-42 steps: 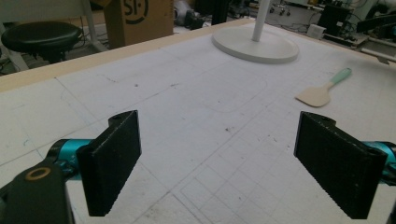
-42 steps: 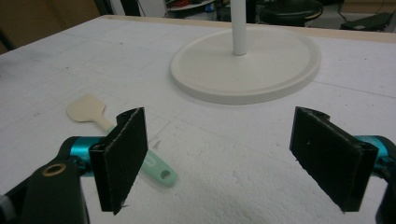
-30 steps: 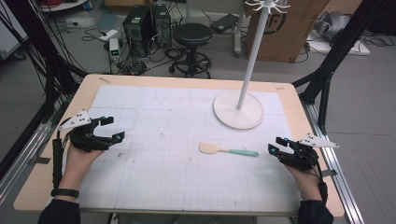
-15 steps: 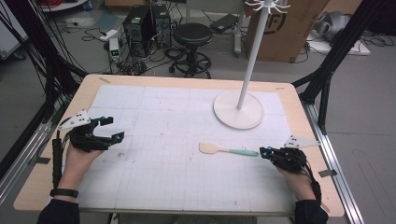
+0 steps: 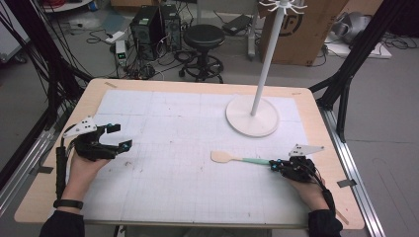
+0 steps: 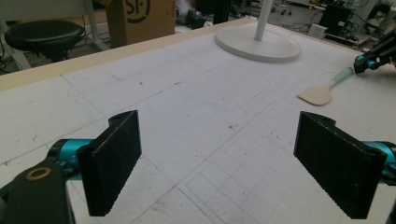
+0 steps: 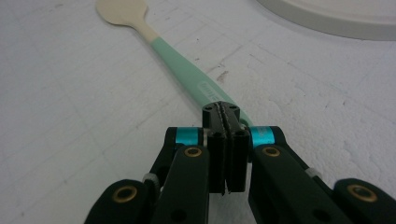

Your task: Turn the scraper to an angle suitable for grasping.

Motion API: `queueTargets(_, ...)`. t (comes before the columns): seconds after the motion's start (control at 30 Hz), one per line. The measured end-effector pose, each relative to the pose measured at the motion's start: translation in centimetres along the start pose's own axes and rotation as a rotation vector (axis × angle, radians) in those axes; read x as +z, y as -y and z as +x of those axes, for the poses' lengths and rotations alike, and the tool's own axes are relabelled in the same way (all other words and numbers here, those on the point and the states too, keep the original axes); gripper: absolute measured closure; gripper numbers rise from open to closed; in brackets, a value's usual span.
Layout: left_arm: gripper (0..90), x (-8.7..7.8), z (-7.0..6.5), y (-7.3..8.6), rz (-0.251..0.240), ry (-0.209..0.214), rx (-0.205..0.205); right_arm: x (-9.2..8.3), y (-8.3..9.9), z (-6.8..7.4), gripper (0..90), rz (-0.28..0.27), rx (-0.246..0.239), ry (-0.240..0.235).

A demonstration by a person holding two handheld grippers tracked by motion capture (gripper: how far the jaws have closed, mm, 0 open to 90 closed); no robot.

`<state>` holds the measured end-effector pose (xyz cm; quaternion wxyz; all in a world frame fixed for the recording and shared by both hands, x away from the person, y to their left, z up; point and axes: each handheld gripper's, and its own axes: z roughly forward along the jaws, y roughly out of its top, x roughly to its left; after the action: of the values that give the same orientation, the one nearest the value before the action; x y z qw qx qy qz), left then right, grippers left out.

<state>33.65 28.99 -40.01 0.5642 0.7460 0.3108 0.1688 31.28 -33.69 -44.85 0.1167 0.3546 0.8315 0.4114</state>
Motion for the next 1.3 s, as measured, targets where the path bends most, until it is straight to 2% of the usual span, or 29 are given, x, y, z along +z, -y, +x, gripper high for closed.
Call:
queueTargets(0.3, 15.5, 0.10, -0.07, 0.03, 0.005, 0.006, 0.000, -0.25, -0.02, 0.05, 89.5, -0.008, 0.000, -0.006)
queueTargets(0.4, 15.5, 0.09, -0.07, 0.02, 0.005, 0.007, 0.002, -0.42, -0.05, -0.02, 89.4, -0.026, -0.007, -0.016)
queueTargets(0.47, 15.5, 0.08, -0.04, 0.03, 0.006, 0.007, 0.000, -0.66, -0.20, -0.03, 83.8, -0.057, -0.012, -0.012)
queueTargets(0.63, 15.5, 0.21, -0.07, 0.06, 0.010, 0.011, 0.005, -0.43, -0.36, -0.14, 76.8, -0.070, -0.024, -0.017)
queueTargets(0.87, 15.5, 0.35, -0.10, 0.11, 0.015, 0.015, 0.002, -0.29, -0.58, -0.23, 72.6, -0.078, -0.024, -0.025)
queueTargets(1.17, 15.5, 0.39, -0.15, 0.12, 0.016, 0.016, 0.003, -0.30, -0.58, -0.18, 72.0, -0.074, -0.022, -0.036)
queueTargets(1.3, 15.5, 0.33, -0.12, 0.11, 0.014, 0.016, 0.002, -0.31, -0.51, -0.17, 77.7, -0.061, -0.023, -0.055)
